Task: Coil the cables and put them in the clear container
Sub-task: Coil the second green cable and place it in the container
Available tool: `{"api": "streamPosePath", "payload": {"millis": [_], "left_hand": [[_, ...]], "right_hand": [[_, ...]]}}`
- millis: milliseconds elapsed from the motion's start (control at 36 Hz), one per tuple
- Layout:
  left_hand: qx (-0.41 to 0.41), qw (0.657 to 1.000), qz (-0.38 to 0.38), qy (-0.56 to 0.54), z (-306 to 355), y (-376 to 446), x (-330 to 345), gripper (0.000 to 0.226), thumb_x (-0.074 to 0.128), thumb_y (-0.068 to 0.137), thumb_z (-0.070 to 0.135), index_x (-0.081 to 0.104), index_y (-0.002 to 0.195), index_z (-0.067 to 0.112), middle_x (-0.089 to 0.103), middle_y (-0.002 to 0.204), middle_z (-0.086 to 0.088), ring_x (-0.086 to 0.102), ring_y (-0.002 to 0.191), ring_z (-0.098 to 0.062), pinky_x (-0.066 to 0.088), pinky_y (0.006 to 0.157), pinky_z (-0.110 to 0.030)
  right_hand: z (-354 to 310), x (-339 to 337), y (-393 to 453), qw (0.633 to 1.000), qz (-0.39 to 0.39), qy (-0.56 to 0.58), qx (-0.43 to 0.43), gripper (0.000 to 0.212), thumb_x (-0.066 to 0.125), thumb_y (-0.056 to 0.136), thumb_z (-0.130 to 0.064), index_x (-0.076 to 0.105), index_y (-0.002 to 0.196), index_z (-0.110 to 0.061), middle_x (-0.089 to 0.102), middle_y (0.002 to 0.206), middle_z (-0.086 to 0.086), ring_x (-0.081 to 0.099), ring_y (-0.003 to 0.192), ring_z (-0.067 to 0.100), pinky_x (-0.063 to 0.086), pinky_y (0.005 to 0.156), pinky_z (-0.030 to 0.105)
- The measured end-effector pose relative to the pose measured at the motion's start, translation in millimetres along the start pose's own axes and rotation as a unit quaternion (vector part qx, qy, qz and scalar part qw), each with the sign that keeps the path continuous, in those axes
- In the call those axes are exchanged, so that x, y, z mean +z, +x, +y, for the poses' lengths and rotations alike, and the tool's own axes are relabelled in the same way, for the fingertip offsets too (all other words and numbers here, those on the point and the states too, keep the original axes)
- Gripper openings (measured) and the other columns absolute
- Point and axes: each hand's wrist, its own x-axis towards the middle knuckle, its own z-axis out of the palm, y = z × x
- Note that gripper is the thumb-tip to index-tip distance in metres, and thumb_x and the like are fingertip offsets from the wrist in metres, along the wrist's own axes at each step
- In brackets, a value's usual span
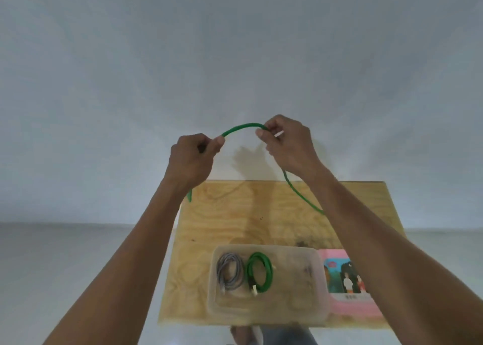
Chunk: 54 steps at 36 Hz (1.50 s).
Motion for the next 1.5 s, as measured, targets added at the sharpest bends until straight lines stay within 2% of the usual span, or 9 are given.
{"api": "streamPosePath", "payload": {"millis": [306,417,528,722,833,917,1000,1194,1500], "left_hand": [[0.038,0.972,-0.049,-0.226,4.6,-35.7,6.8,0.043,0.049,0.101,0.041,0.067,0.084,0.005,0.051,0.064,-0.006,0.050,0.064,-0.018,0.051,0.075,-0.042],[-0.030,0.928,0.006,-0.372,38.4,-42.6,15.7,0.040,0.049,0.102,0.042,0.061,0.082,0.009,0.030,0.054,0.004,0.031,0.050,-0.013,0.041,0.051,-0.030],[-0.087,0.855,0.026,-0.511,81.9,-39.9,16.2,0.039,0.046,0.103,0.043,0.057,0.087,0.009,0.024,0.053,0.005,0.021,0.046,-0.010,0.021,0.042,-0.024],[-0.139,0.743,0.078,-0.650,131.1,-25.1,21.6,0.039,0.042,0.105,0.040,0.055,0.082,0.011,0.026,0.052,0.006,0.021,0.039,-0.006,0.019,0.033,-0.019],[-0.170,0.702,0.102,-0.684,134.4,-17.3,23.3,0.041,0.042,0.106,0.039,0.055,0.079,0.011,0.023,0.051,0.006,0.020,0.037,-0.006,0.019,0.032,-0.017],[-0.186,0.683,0.117,-0.697,133.4,-15.9,22.8,0.042,0.042,0.106,0.039,0.056,0.079,0.010,0.021,0.052,0.006,0.020,0.036,-0.006,0.021,0.032,-0.017],[-0.172,0.699,0.124,-0.683,134.7,-22.2,18.9,0.043,0.041,0.106,0.040,0.061,0.089,0.005,0.031,0.054,0.004,0.032,0.041,-0.008,0.036,0.042,-0.018],[-0.107,0.890,0.026,-0.443,155.4,-74.4,30.3,0.041,0.054,0.100,0.038,0.068,0.111,0.002,0.073,0.107,-0.020,0.070,0.104,-0.032,0.054,0.097,-0.043],[-0.028,0.887,0.151,-0.436,165.2,-96.9,25.2,0.022,0.053,0.102,0.015,0.072,0.102,0.005,0.077,0.098,-0.011,0.073,0.100,-0.025,0.056,0.091,-0.037]], "right_hand": [[-48.4,-67.8,5.8,0.982,0.108,0.147,0.042,0.019,0.069,0.091,-0.025,0.066,0.091,-0.007,0.068,0.075,0.006,0.074,0.062,0.021,0.063,0.066,0.038],[-37.8,-69.8,2.5,0.996,0.024,0.056,0.072,0.027,0.071,0.089,-0.026,0.070,0.110,-0.008,0.074,0.101,0.013,0.075,0.081,0.019,0.061,0.081,0.038],[-40.7,-72.7,-22.9,0.997,-0.039,-0.058,0.044,0.061,0.065,0.091,-0.040,0.046,0.144,-0.019,0.053,0.143,0.000,0.066,0.101,0.014,0.046,0.103,0.031],[-32.2,-93.3,-78.6,0.954,-0.283,0.094,0.016,0.031,0.052,0.100,-0.034,0.068,0.119,-0.016,0.073,0.112,-0.002,0.068,0.104,0.009,0.052,0.092,0.020],[-20.0,-104.8,-87.4,0.951,-0.285,0.112,-0.031,0.026,0.064,0.095,-0.016,0.065,0.121,-0.017,0.072,0.108,0.003,0.067,0.101,0.015,0.050,0.090,0.015],[-15.5,-110.7,-82.0,0.953,-0.271,0.132,-0.027,0.027,0.069,0.090,-0.011,0.069,0.116,-0.019,0.071,0.100,-0.002,0.069,0.093,0.017,0.056,0.084,0.028],[-15.4,-115.3,-74.8,0.959,-0.219,0.180,-0.018,0.020,0.076,0.084,-0.009,0.074,0.104,-0.013,0.073,0.090,-0.001,0.071,0.081,0.017,0.060,0.077,0.031],[-33.7,-108.7,-59.1,0.958,-0.120,0.254,-0.061,0.012,0.080,0.079,-0.008,0.076,0.090,-0.014,0.077,0.079,0.000,0.072,0.072,0.010,0.057,0.069,0.023],[-64.6,-93.3,-62.7,0.965,-0.077,0.216,-0.124,0.009,0.080,0.081,-0.022,0.078,0.090,-0.019,0.076,0.083,-0.008,0.072,0.080,0.006,0.060,0.074,0.024]]}}
